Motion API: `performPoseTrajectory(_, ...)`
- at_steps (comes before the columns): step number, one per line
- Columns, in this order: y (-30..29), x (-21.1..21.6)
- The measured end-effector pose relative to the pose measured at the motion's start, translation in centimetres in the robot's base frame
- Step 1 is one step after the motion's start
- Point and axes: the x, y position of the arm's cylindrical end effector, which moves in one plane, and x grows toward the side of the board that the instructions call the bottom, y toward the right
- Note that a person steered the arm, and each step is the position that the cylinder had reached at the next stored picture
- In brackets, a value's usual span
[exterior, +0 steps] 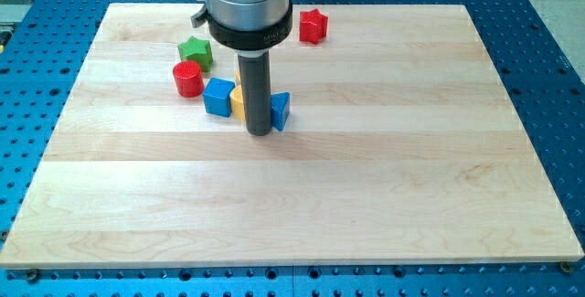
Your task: Slide the hexagon above the triangle
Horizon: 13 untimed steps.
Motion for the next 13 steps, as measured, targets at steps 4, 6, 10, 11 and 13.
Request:
performPoseTrajectory(4, -9.3, 1.1)
performPoseTrajectory(6, -4.0, 4.2)
performPoseTrajectory(10, 12.9, 1.2)
performPoseTrajectory(11, 12.7, -8.8)
performPoseTrajectory(13, 3.7, -11.5)
